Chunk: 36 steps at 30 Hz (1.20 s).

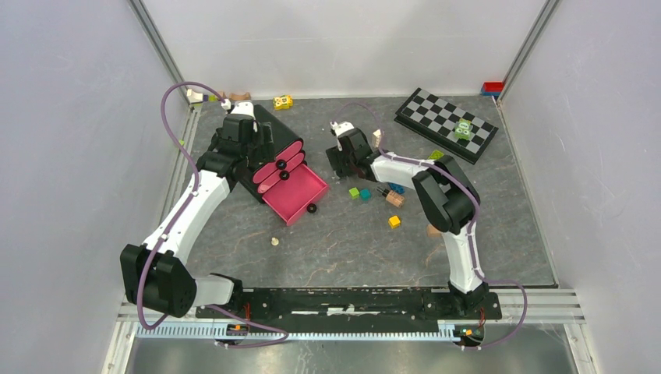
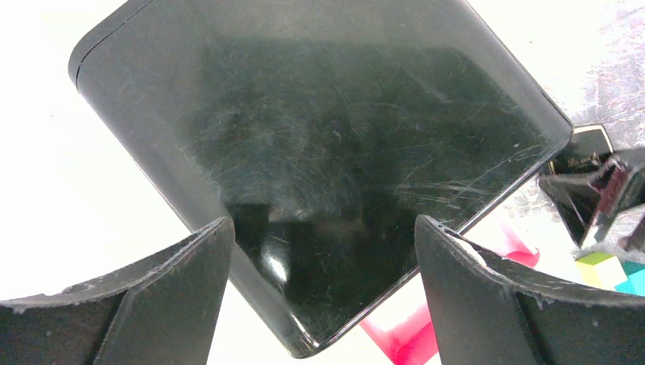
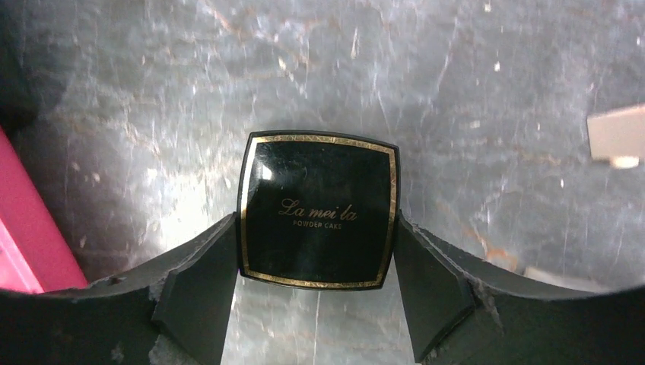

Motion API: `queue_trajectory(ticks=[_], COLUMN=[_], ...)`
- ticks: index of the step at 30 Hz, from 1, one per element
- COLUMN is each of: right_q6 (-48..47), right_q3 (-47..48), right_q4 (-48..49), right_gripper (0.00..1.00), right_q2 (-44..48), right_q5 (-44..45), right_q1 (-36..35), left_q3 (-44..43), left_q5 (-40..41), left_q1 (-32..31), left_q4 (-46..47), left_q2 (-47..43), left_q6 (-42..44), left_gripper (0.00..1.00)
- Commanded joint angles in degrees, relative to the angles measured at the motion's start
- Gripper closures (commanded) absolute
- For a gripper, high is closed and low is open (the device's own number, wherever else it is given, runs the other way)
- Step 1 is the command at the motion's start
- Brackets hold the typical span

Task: Organize the makeup
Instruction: Pick up the makeup from the center of the board, then place the makeup in the drawer.

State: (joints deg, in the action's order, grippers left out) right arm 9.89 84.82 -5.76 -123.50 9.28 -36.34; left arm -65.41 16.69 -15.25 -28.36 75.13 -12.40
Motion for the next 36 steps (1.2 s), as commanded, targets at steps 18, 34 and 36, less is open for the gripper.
queue_trajectory(ticks=[18, 34, 36], right_q6=[0.5, 0.3, -0.1], right_q3=[-12.6, -8.6, -8.0], right_q4=[15.1, 19.2, 20.0], right_gripper=[0.3, 0.3, 0.3], right_q2=[18.7, 8.3, 7.2], right_q5=[-10.7, -7.9, -8.5], right_q1=[-10.0, -13.8, -13.8], left_q3=[2.7, 2.8, 2.8], left_q5=[-0.2, -0.1, -0.2], left_q1=[-0.5, -0.4, -0.5], left_q4=[-9.6, -9.7, -9.7], left_q2=[2.3, 2.0, 2.0], left_q6=[-0.1, -0.1, -0.1], left_gripper=[0.06, 0.06, 0.06])
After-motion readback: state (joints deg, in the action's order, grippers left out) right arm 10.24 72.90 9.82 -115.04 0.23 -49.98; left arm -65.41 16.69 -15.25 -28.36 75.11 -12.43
